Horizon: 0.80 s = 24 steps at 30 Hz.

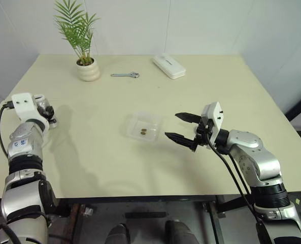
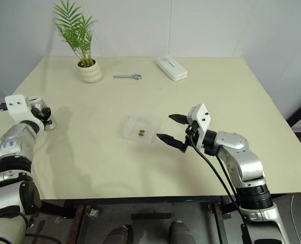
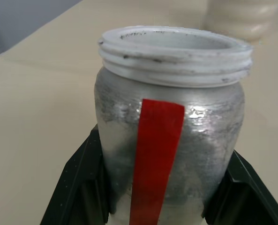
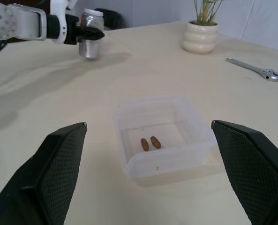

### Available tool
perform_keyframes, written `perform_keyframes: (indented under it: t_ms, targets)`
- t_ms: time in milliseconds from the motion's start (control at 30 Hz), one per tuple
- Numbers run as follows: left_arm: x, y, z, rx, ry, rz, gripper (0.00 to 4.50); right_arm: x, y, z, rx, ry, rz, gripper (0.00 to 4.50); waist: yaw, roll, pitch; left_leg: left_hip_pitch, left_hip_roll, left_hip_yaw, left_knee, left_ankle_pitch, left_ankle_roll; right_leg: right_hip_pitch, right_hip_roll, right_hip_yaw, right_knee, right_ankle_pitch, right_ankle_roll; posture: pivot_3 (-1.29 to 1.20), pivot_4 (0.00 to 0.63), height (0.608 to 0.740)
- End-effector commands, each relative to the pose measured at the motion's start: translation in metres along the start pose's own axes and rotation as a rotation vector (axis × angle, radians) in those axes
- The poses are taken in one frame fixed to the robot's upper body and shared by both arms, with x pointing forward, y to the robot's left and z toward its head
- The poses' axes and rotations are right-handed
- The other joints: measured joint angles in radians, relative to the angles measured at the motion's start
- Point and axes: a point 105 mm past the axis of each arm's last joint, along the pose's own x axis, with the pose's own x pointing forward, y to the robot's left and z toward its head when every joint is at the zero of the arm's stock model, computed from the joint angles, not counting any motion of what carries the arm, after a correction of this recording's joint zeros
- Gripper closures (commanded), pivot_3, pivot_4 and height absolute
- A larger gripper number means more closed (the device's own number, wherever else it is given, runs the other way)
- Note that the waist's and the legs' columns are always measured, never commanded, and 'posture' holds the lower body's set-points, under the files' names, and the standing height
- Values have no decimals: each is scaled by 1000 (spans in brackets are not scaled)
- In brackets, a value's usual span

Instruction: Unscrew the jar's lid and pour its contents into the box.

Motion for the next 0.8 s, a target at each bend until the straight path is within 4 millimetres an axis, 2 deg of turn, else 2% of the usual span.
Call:
perform_keyframes:
  t_ms: [33,133,233,300,500,667,800]
  targets:
    - [-4,11,18,90,-108,11,2573,-3,-1,12,-67,-31,15,19,2,-1,-1,0,0,0,0,0,0,0,0,0,0,0,0,0,150,740]
    - [-5,14,14,173,-103,37,2573,-3,-1,11,-73,-26,19,19,2,-2,-1,0,0,0,0,0,0,0,0,0,0,0,0,0,150,740]
    - [-8,9,8,78,-141,-18,2573,-2,0,11,-73,-25,21,19,0,-2,-1,0,0,0,0,0,0,0,0,0,0,1,0,0,150,740]
    - [-11,12,6,32,-155,-22,1845,-1,1,11,-73,-25,24,0,-4,-2,-1,0,0,0,-1,0,0,0,0,0,-1,1,0,0,150,740]
    - [-15,22,5,-6,-178,12,96,-1,2,13,-73,-31,35,0,-5,-2,-1,0,0,0,-1,0,0,0,0,0,0,1,0,0,150,740]
    - [-19,27,5,-17,-197,17,44,-1,6,15,-72,-45,57,0,-6,-2,-1,0,0,0,0,0,0,0,0,0,0,1,0,0,150,740]
    - [-29,39,3,-29,-213,41,44,0,11,21,-84,-74,95,0,-7,-2,-1,0,0,0,-1,0,0,0,0,0,-1,1,0,0,150,740]
